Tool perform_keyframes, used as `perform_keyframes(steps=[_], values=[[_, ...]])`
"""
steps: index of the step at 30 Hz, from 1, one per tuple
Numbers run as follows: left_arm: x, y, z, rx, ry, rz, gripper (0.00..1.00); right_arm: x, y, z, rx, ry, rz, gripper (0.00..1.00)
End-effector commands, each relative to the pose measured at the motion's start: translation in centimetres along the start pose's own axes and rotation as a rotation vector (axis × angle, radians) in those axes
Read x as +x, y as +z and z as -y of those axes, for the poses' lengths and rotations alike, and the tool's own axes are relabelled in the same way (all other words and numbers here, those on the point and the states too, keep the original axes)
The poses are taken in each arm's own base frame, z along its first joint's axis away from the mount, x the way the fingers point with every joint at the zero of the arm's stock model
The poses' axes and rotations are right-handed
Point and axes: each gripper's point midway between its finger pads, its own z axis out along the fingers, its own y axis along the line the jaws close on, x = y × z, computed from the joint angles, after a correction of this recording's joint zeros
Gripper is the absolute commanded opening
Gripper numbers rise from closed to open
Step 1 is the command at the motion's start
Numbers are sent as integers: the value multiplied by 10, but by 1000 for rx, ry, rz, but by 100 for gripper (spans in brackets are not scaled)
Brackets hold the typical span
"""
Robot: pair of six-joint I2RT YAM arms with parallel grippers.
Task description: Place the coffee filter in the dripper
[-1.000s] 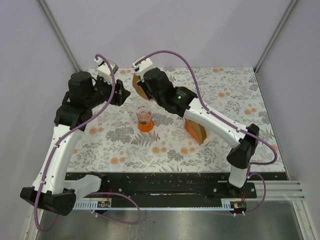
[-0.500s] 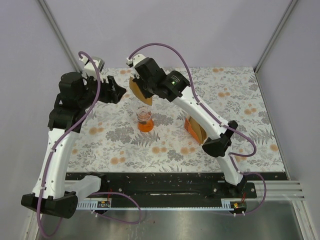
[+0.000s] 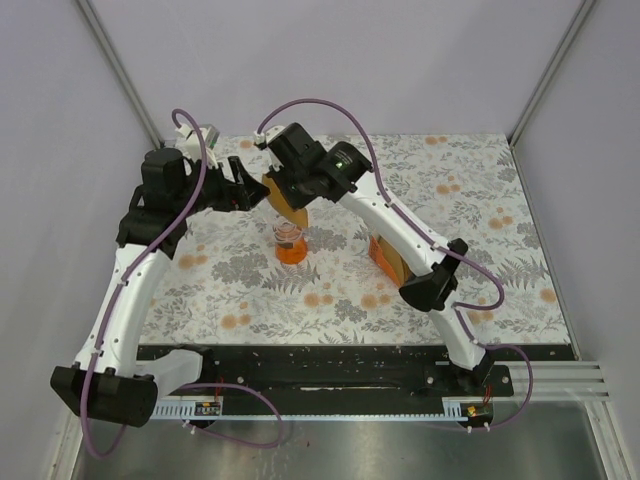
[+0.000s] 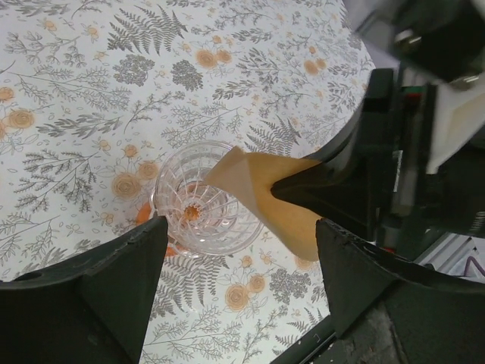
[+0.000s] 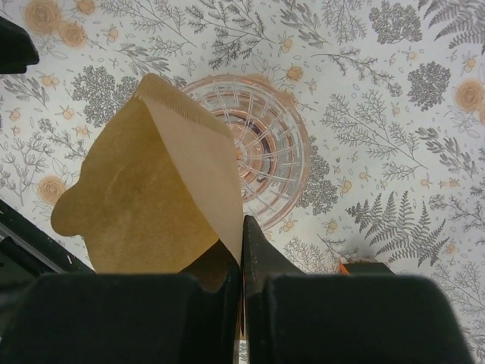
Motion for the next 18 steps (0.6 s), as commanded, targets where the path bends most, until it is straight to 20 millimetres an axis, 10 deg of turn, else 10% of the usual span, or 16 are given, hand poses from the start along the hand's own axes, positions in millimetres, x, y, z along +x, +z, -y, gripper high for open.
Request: perform_keyframes(steps=[1, 18], values=[[-15, 4, 10, 58, -5, 54, 82, 5, 11, -4, -32, 16, -30, 0], [-3, 42, -27, -29, -2, -42, 46, -1, 23, -8, -48, 4, -4, 0]])
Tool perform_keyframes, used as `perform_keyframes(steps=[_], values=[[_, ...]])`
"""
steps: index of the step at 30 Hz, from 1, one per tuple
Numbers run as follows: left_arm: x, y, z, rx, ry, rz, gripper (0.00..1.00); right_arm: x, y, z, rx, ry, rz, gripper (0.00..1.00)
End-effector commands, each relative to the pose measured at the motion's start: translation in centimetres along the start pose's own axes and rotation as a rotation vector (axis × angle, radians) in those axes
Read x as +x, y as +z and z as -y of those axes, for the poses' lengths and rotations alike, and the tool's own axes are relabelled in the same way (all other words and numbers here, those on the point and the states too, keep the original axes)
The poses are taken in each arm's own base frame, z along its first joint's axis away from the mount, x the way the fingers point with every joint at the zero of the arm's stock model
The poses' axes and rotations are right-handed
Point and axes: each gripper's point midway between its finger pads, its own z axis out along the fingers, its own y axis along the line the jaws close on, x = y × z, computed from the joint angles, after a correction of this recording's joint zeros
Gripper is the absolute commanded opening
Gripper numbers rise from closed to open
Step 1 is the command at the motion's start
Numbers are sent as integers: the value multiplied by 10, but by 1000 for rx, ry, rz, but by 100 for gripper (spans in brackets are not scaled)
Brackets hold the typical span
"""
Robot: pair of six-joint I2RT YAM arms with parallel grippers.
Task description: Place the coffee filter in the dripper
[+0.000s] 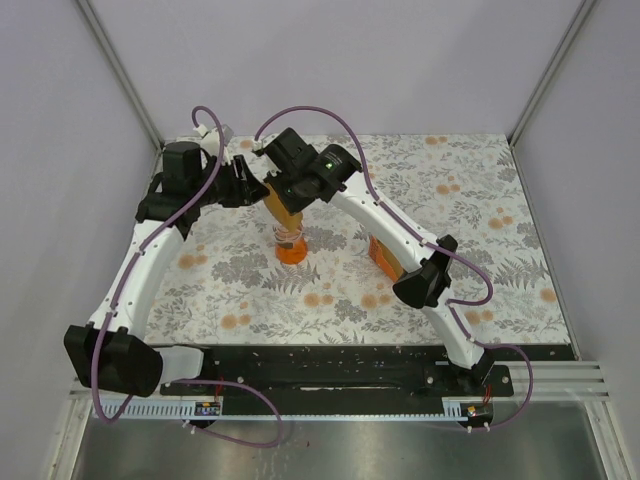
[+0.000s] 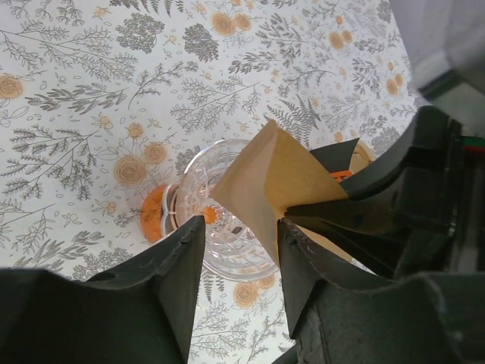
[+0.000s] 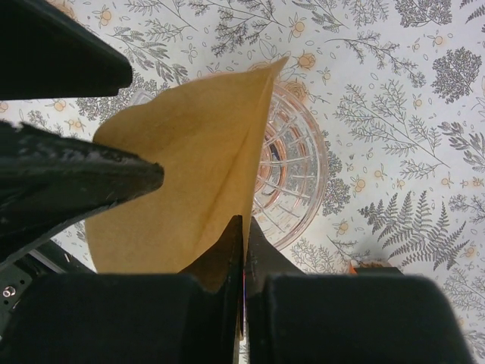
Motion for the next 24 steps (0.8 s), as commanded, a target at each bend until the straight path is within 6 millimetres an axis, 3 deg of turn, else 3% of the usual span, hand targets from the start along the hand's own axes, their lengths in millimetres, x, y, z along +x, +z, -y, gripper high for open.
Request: perform_keyframes(steps=[1, 4, 8, 10, 12, 17, 24], values=[[-24, 0, -1, -15, 67, 63, 42, -20, -10, -3, -27, -6, 75, 0], [-23, 0, -4, -28, 90, 61, 33, -22, -10, 0, -7, -18, 84, 0], [-25, -4, -8, -49, 135, 75, 18, -27, -13, 12, 35, -16, 106, 16], [-24, -5, -7, -47, 141, 72, 12, -33, -18, 15, 42, -14, 130, 29], [-23, -7, -4, -32, 141, 67, 8, -38, -23, 17, 47, -19, 153, 34], [-21, -9, 0, -14, 141, 65, 5, -51, -33, 17, 38, -29, 210, 55], [-19, -5, -2, -14, 134, 54, 4, -79, -64, 18, 30, -72, 340, 64]])
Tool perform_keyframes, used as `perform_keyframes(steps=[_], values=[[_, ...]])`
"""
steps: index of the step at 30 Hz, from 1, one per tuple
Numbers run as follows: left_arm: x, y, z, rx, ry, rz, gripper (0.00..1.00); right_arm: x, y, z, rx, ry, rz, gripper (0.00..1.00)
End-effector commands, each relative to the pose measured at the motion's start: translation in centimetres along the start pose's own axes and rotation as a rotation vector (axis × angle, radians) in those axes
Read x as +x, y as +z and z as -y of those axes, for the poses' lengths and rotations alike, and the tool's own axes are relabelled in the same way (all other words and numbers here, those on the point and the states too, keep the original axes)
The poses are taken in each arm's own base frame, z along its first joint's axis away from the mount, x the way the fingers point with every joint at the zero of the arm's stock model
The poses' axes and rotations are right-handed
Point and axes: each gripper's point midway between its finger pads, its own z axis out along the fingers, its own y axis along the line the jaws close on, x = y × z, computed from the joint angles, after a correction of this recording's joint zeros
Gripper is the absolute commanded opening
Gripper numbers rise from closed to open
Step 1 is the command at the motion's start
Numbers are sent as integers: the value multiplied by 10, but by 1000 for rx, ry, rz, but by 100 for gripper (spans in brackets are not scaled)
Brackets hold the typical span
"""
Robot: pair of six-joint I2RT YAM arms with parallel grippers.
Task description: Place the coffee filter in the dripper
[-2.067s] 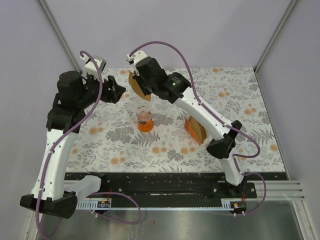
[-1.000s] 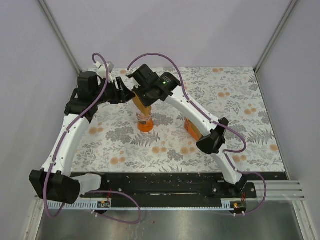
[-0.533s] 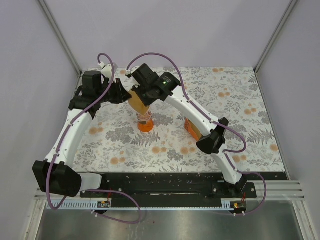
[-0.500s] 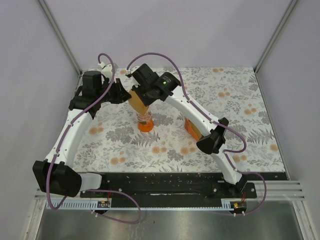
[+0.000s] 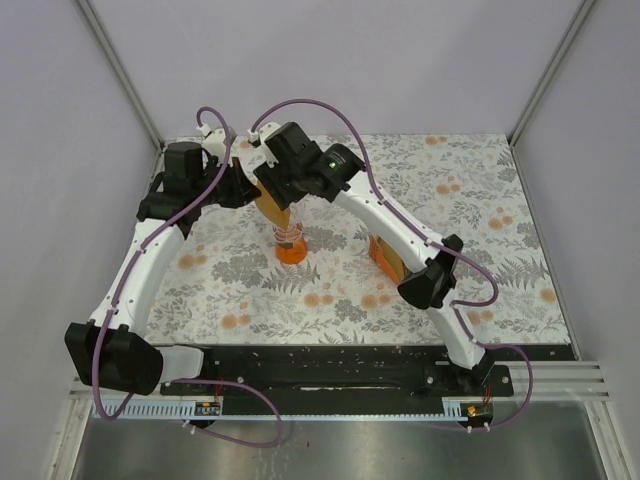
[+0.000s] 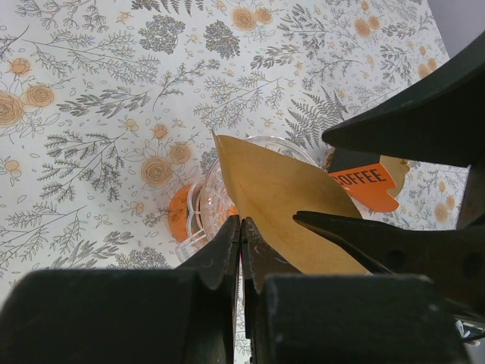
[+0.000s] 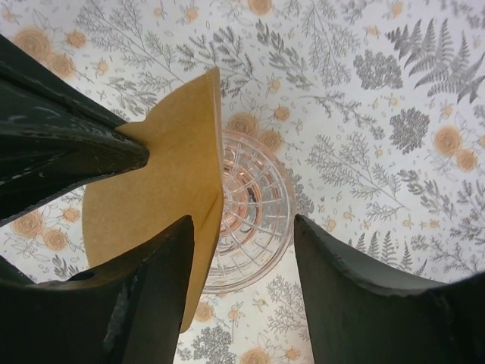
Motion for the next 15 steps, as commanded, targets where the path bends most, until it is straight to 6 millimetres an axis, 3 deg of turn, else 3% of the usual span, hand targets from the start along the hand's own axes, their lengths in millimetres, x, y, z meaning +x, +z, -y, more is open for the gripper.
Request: perform_keyframes(steps=[1, 6, 9, 12, 15], values=[[-22, -10, 11, 27, 40, 70, 3, -63, -63, 13, -1, -11, 251, 64], [-24, -10, 12, 30, 42, 72, 3, -77, -80, 4, -69, -12, 362, 65], [-24, -10, 12, 32, 42, 73, 3, -68, -71, -14, -165, -20, 372, 62], [-23, -8, 11, 33, 39, 70, 3, -59, -65, -40, -305, -35, 367, 42], [-24, -9, 12, 36, 41, 72, 3, -47, -46, -44, -309, -10, 320, 15]])
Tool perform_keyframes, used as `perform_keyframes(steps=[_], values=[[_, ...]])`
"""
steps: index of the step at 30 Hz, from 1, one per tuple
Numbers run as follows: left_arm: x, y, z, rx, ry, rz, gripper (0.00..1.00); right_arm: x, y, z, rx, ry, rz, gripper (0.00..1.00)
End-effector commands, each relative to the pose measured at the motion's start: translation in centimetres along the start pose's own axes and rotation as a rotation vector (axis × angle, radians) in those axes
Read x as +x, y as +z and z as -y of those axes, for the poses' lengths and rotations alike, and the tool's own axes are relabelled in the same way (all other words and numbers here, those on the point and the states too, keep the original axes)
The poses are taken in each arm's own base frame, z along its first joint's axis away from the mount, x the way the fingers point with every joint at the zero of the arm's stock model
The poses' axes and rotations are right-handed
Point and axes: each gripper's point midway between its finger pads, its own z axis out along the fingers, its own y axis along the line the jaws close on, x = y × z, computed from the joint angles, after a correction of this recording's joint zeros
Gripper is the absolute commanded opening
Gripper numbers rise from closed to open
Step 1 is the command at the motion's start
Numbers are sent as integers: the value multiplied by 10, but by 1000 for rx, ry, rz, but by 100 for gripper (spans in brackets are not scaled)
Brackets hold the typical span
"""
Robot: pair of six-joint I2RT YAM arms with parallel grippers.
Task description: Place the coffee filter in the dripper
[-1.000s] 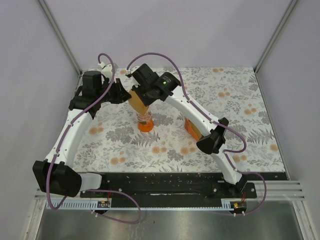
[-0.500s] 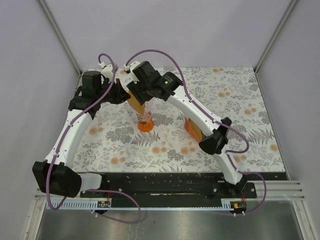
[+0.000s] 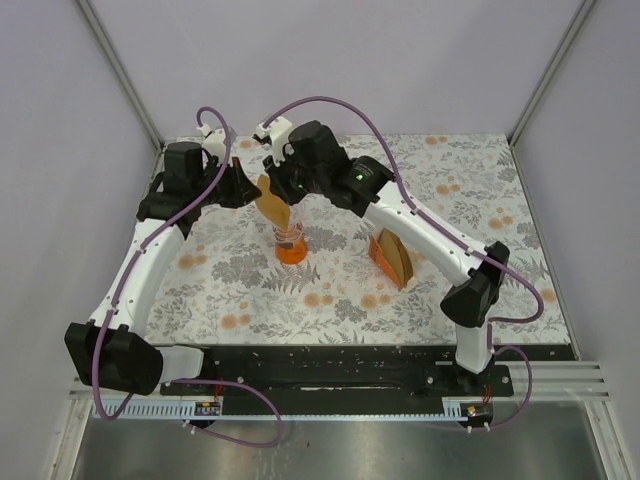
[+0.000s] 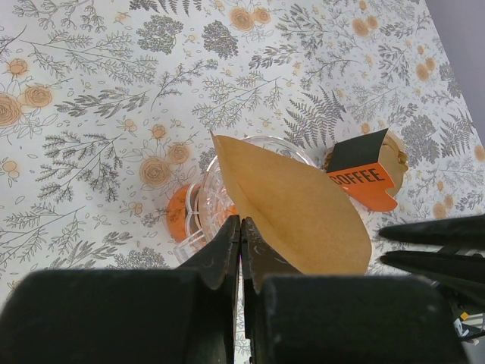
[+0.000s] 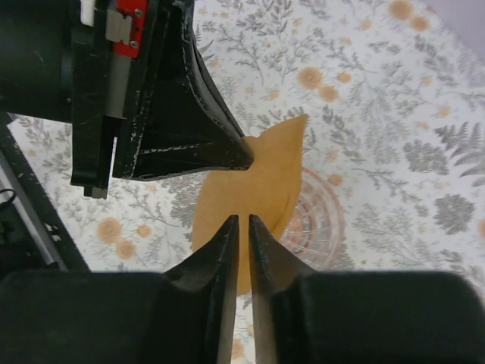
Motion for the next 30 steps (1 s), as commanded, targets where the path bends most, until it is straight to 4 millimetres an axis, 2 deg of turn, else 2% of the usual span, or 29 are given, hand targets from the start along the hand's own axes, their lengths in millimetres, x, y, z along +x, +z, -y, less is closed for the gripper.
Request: perform_keyframes(steps=[1, 3, 8, 13, 19, 25, 30], values=[[-25, -9, 12, 33, 42, 75, 3, 2, 20, -14, -92, 25, 26, 10], [-25, -8, 12, 33, 43, 75, 3, 15, 32, -12, -79, 41, -17, 0], [-24, -7, 8, 21, 46, 71, 3, 41, 50, 17, 86, 42, -133, 0], [-22, -2, 4, 13, 41, 59, 9, 68, 64, 31, 169, 58, -242, 0], [-20, -1, -1, -11, 55, 50, 39, 84, 73, 32, 179, 71, -293, 0], [-35, -20, 3, -19, 89, 99, 65, 98, 76, 29, 163, 69, -340, 0], [-49, -40, 2, -46, 111, 160, 77, 111, 85, 21, 113, 73, -376, 0]])
